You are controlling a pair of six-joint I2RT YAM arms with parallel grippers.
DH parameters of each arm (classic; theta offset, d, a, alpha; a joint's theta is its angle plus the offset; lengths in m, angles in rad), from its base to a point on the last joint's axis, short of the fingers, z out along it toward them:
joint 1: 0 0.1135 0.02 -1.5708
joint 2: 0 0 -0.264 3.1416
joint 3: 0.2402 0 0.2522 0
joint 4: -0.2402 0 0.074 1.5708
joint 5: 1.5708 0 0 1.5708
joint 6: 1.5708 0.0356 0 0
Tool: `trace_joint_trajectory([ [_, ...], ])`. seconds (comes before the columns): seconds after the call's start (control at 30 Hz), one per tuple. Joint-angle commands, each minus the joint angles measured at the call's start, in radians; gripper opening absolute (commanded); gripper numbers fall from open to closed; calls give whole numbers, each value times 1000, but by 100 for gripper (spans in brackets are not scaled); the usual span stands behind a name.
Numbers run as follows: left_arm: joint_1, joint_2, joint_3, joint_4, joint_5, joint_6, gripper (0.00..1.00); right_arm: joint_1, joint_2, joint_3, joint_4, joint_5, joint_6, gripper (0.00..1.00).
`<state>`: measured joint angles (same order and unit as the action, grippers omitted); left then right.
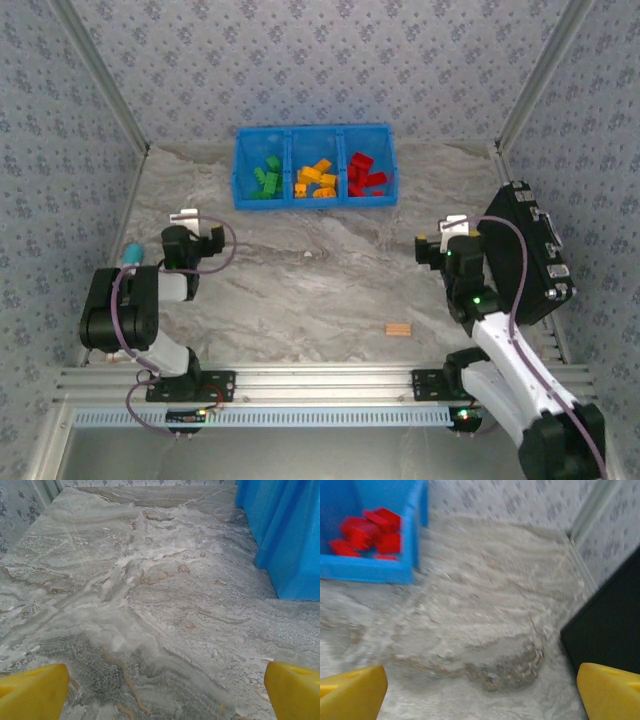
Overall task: Sort the legos into containers by color
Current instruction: Reset both arms
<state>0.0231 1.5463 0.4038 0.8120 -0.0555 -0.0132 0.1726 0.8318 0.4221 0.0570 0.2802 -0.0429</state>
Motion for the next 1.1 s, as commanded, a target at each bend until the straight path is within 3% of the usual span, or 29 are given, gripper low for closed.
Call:
trace_joint_trajectory([
  [0.0,-8,-11,10,0,20,-11,100,-169,96,-38,253,-207,53,99],
  [0.17,-8,-11,10,-1,20,-9,100,-276,336,14,348,-353,74,99],
  [0.33,-8,-11,10,-1,22,-10,100,-249,510,30,497,-335,21,99],
  [0.47,-8,-11,10,-1,22,-10,100,-207,627,130,404,-338,-31,99],
  [0.57,-8,-11,10,-2,23,-10,100,-204,698,153,449,-354,-21,99],
  [0.73,-8,-11,10,-2,22,-10,100,-226,674,109,502,-376,-7,99],
  [0.83,-8,-11,10,-2,23,-10,100,-212,691,-76,836,-404,-36,99],
  [0.87,-7,-11,10,-2,22,-10,100,-196,716,-108,940,-354,-32,99],
  [0.93,-8,-11,10,-2,22,-10,100,-193,672,-72,790,-332,-36,99],
  [0.97,-8,-11,10,-2,22,-10,100,-194,700,-72,849,-341,-30,99],
  [1.03,-8,-11,10,-2,22,-10,100,-215,679,-39,741,-380,-25,99],
  [1.07,-7,-10,10,-2,21,-9,100,-227,695,-47,787,-406,-13,99],
])
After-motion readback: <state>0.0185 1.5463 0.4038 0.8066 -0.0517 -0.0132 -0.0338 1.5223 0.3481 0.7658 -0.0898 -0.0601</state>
